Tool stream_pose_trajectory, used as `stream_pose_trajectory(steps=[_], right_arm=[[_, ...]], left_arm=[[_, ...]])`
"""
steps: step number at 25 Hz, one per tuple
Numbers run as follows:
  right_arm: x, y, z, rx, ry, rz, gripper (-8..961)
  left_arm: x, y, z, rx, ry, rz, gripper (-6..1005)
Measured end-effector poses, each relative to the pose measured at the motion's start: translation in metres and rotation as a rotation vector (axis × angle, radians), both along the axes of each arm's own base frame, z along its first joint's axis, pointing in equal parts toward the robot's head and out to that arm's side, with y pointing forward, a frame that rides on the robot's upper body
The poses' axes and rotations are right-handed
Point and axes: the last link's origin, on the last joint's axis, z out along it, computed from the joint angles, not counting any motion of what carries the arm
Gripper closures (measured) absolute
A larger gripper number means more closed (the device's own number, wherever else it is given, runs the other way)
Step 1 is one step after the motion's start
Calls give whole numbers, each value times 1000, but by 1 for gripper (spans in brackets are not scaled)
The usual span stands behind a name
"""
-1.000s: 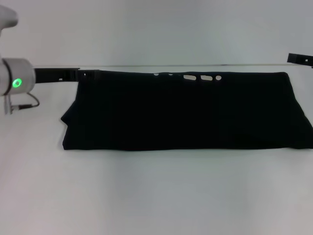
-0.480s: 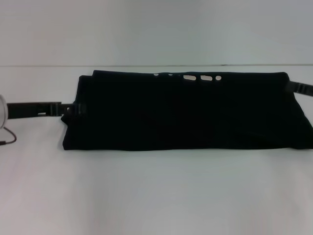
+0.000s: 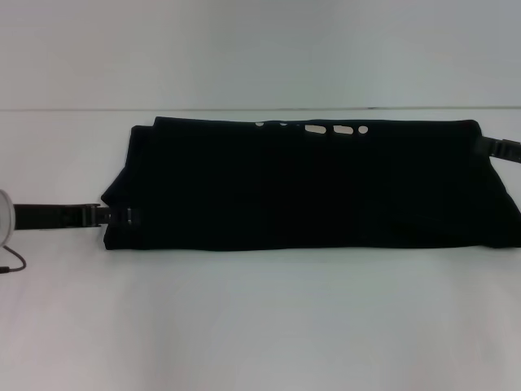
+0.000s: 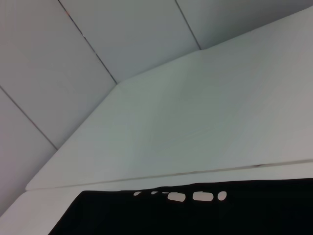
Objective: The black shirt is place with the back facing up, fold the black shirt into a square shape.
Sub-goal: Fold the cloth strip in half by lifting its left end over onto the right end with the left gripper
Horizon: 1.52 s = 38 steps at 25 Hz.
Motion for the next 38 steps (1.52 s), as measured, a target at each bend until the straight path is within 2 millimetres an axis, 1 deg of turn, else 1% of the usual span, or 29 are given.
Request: stream_pose_trajectory(steps=[9, 22, 27, 33, 38], right_arm=[[-6, 7, 3, 8, -13, 13, 129], [-6, 10, 5, 18, -23, 12, 130], [-5, 10, 5, 22, -26, 8, 130], [-3, 9, 3, 11, -36, 4, 130], [4, 7, 1, -33, -68, -48, 131]], left_arm=[[-2, 0, -11, -22, 4, 12, 67], [0, 0, -17, -54, 41, -10, 70], [-4, 3, -15, -41, 89, -9, 150], [-5, 5, -14, -34, 92, -2, 245], [-2, 6, -14, -42, 91, -11, 485]])
